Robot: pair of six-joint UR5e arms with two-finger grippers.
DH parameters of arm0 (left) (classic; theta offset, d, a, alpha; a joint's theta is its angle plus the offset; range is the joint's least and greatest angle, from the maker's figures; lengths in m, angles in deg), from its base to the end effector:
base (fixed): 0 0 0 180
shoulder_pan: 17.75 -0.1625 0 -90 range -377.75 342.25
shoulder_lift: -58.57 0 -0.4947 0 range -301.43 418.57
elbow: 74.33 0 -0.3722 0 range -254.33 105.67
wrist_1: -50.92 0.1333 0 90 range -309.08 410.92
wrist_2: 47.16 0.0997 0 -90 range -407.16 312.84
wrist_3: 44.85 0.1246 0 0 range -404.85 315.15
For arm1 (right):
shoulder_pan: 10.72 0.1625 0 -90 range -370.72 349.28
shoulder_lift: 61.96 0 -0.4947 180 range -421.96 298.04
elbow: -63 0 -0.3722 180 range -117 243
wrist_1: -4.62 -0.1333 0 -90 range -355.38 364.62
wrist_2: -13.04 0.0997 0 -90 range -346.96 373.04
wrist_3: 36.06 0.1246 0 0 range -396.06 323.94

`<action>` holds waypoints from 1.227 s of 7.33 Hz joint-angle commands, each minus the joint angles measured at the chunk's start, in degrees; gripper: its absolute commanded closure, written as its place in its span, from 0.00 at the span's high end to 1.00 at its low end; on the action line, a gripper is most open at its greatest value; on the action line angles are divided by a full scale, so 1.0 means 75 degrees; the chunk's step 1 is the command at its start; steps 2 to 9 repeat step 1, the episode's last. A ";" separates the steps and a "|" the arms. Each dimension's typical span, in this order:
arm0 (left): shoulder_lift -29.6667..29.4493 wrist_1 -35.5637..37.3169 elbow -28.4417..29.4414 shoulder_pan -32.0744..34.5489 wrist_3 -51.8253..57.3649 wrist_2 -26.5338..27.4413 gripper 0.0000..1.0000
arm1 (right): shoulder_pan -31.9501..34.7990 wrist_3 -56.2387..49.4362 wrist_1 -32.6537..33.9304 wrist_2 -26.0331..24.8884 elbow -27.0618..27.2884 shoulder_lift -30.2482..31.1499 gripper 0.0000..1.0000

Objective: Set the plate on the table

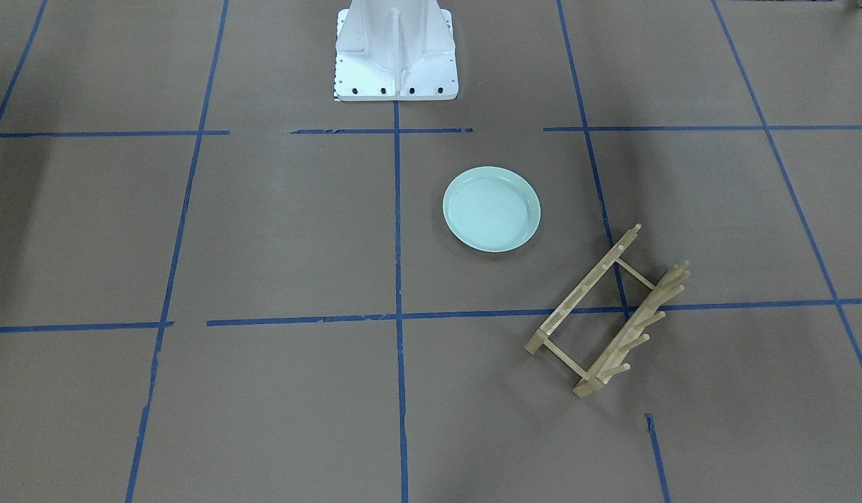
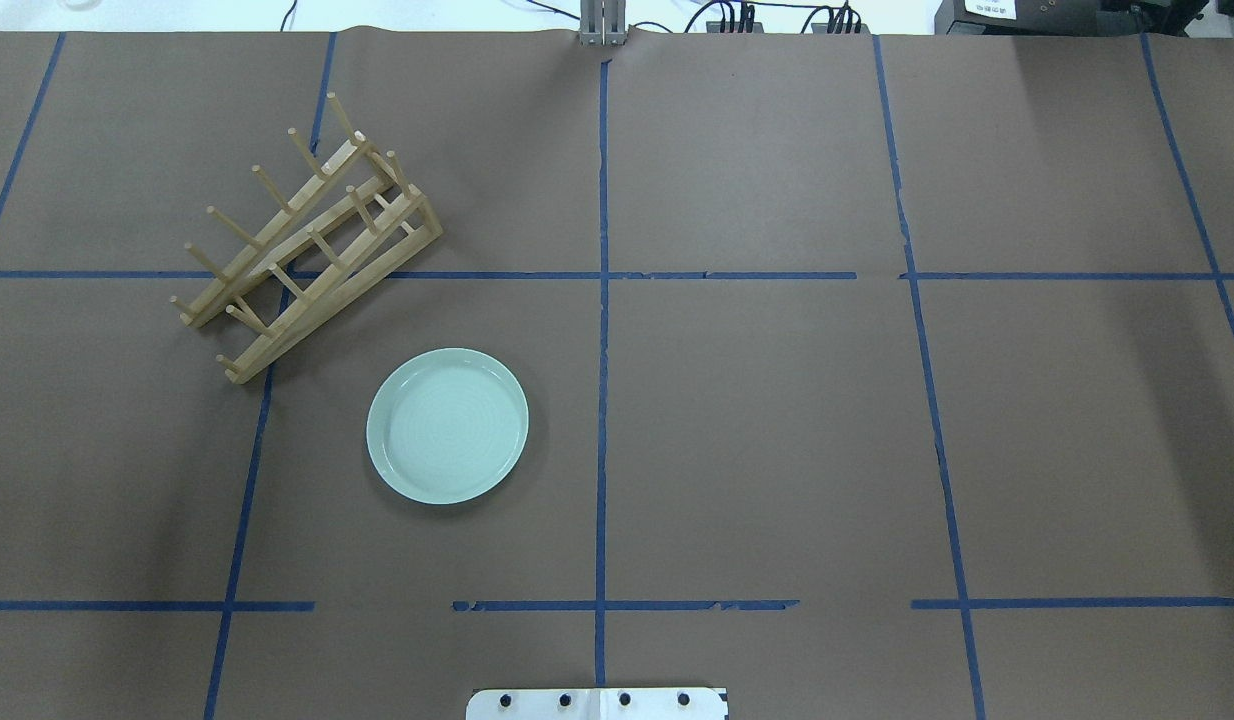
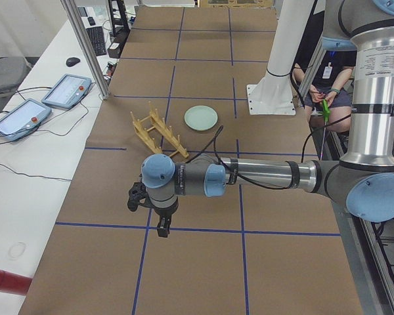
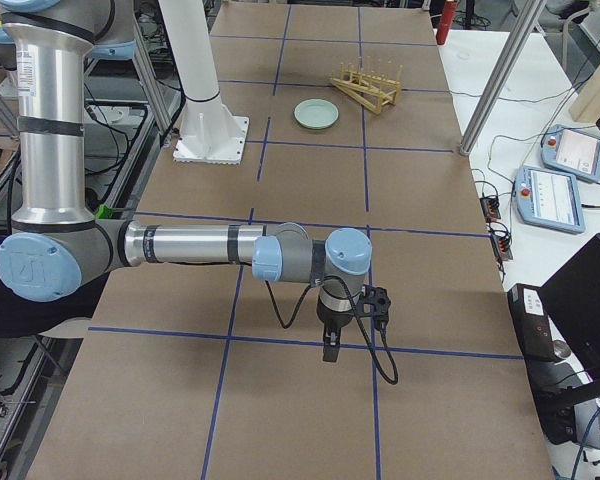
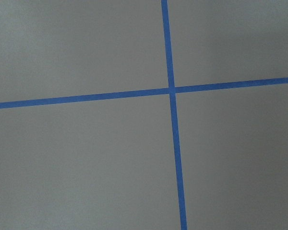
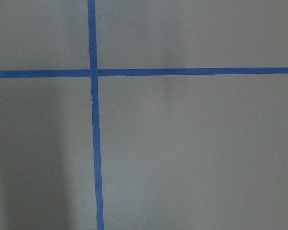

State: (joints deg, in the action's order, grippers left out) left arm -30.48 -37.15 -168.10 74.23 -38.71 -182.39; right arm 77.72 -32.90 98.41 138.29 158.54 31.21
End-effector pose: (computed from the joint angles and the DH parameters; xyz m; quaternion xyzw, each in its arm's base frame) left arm -0.0609 -0.4628 0.7250 0.0344 0.3831 0.0365 0.9224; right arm 0.0493 -0.4432 0.7452 -0.0243 -0.3020 0.0171 0.9528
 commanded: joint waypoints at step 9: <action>-0.0021 0.0000 -0.0036 0.0029 0.0013 -0.0004 1.00 | -0.0004 0.0000 -0.0002 0.0000 0.0000 0.0000 1.00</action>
